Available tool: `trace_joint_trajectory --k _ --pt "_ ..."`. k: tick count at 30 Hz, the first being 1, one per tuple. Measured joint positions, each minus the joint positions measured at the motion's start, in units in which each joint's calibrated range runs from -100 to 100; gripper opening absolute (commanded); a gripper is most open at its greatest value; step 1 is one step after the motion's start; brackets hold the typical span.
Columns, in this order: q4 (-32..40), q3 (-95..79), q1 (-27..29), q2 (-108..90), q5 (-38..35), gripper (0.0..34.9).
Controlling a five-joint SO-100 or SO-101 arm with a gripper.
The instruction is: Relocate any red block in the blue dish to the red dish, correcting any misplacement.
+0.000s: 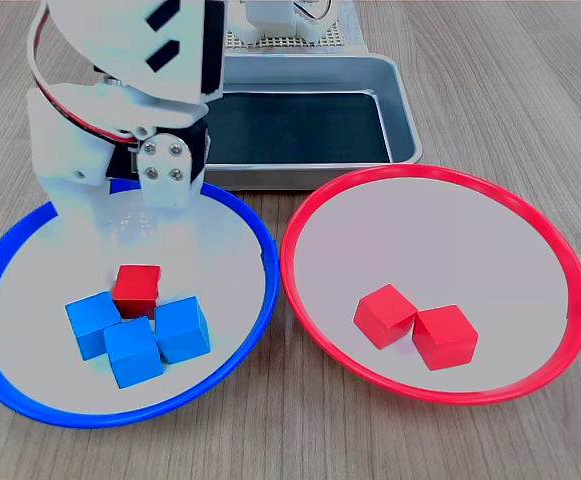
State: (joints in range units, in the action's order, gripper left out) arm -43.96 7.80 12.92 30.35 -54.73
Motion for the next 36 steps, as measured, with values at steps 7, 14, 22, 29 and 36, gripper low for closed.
trace_joint_trajectory --k 7,14,22,29,36 --pt "-0.7 -0.1 0.0 0.0 0.1 4.5" --pt "-1.5 -0.1 -0.5 0.0 0.9 0.5" --pt "-2.8 -0.4 -1.8 -0.6 3.6 0.4" --pt "-8.2 2.4 -3.8 -3.0 5.7 0.4" --pt "-12.7 8.0 -4.6 -5.6 6.4 0.4"
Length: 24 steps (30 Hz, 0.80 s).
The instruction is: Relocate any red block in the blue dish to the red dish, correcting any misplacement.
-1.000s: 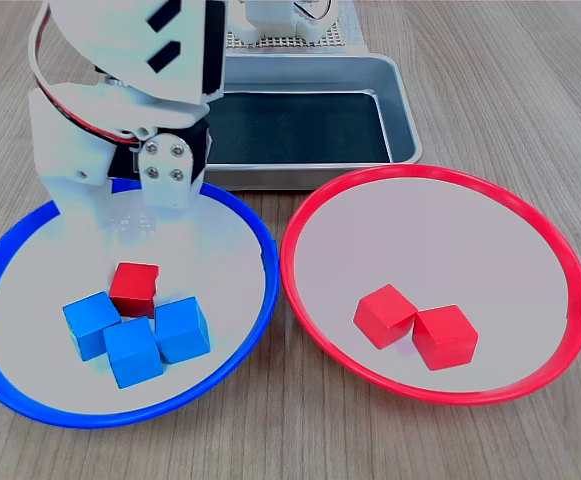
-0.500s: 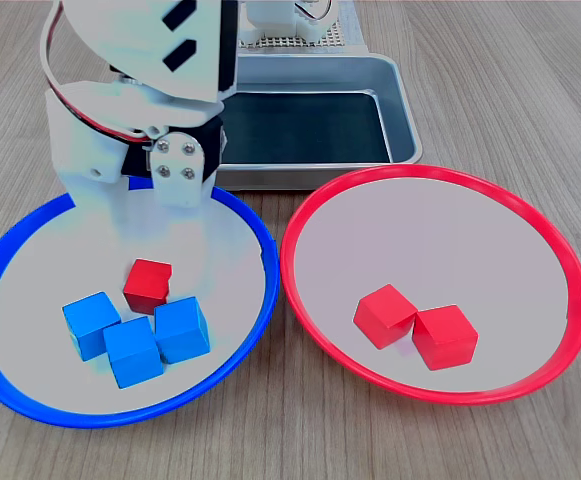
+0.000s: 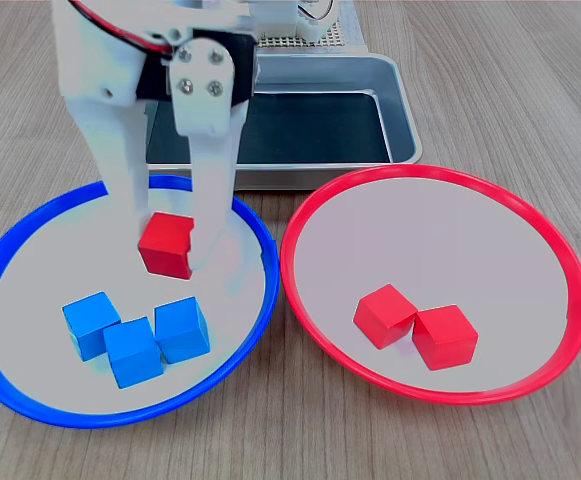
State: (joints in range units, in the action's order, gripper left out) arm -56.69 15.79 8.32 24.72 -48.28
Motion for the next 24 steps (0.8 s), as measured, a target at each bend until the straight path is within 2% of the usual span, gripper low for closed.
trace_joint_trajectory --k 6,11,24 --pt "-1.2 1.1 -1.5 -3.1 2.0 0.4" --pt "-2.9 -1.3 -6.5 -6.1 6.3 0.4" --pt "-3.2 -7.6 -16.5 -6.7 11.4 0.4"
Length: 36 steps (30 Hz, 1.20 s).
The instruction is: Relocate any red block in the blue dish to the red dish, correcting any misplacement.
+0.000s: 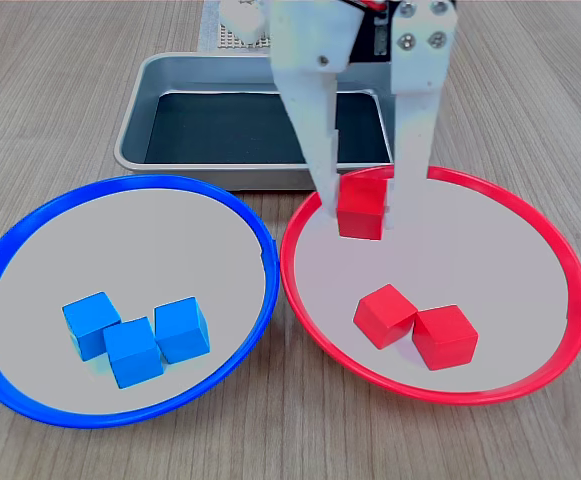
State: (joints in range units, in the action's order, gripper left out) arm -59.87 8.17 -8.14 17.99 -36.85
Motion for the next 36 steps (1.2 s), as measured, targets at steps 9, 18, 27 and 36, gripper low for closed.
trace_joint_trajectory --k 9,18,27,36 --pt "4.2 -0.1 -3.2 3.8 2.1 0.4" --pt "6.3 0.5 -3.5 9.1 3.0 0.4" --pt "6.6 1.0 -5.8 10.6 4.8 1.1" --pt "7.9 2.7 -6.4 11.5 6.8 13.5"
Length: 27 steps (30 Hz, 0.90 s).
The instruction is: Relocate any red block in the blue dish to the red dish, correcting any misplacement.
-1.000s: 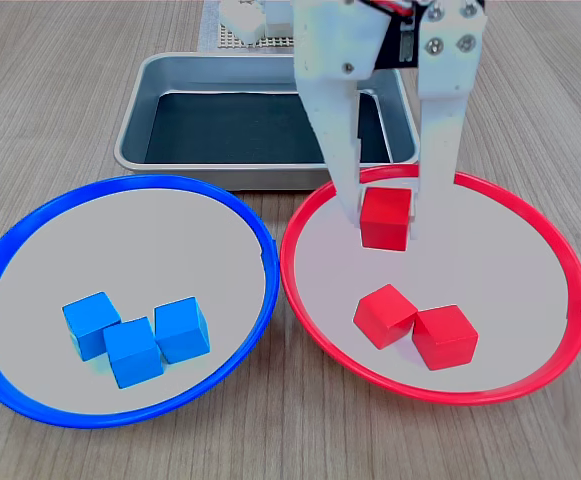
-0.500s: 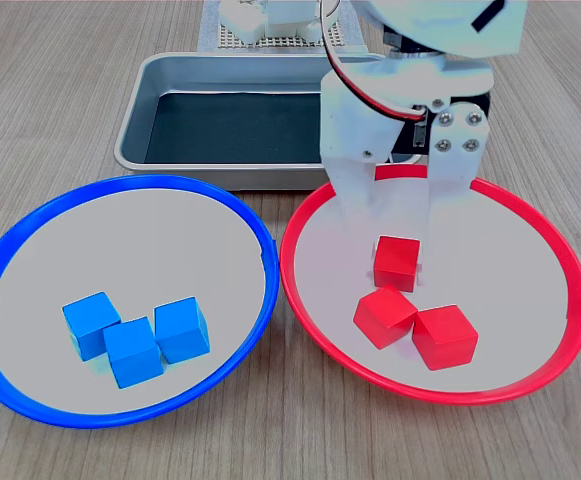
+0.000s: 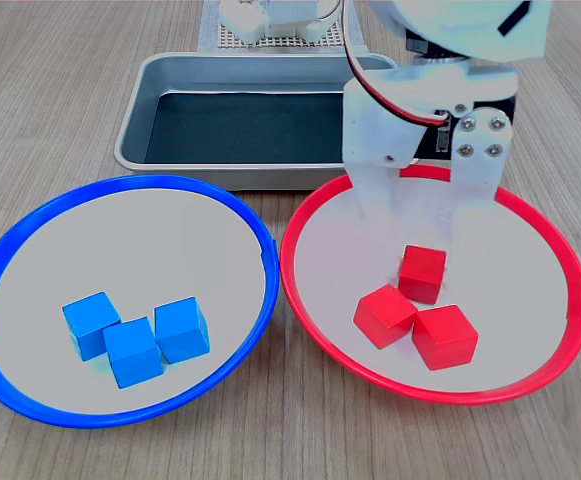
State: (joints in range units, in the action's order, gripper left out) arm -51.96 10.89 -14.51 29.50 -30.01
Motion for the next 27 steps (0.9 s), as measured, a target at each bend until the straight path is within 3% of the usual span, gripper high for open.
trace_joint_trajectory --k 12,20,27 --pt "0.0 0.5 1.3 -1.5 0.0 12.1" --pt "6.1 -11.7 3.7 -15.6 2.1 2.4" --pt "14.4 -30.6 8.6 -32.7 9.5 0.5"
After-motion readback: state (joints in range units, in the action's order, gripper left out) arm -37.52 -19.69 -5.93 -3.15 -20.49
